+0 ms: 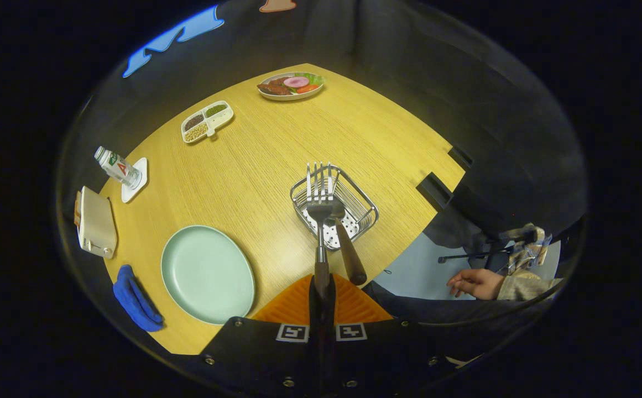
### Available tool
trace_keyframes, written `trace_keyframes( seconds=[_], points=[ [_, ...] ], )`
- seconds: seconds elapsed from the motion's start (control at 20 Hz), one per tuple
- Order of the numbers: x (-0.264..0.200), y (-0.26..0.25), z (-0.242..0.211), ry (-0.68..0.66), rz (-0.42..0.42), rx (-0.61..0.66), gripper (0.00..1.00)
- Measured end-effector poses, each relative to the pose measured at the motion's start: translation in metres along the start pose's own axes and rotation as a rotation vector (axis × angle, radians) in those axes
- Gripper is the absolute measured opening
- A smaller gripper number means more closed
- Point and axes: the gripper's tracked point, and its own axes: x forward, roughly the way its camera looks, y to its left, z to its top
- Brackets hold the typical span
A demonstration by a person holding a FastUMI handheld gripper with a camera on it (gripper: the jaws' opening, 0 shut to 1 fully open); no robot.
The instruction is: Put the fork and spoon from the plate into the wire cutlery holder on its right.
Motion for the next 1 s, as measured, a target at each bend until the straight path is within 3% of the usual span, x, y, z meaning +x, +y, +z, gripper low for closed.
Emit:
trace_keyframes(
  seconds=[0.25, 1.0],
  points=[
    [-0.002, -0.002, 0.003, 0.013, 0.003, 0.002, 0.07],
    [-0.017, -0.004, 0.052, -0.114, 0.000, 0.012, 0.14]
  ],
)
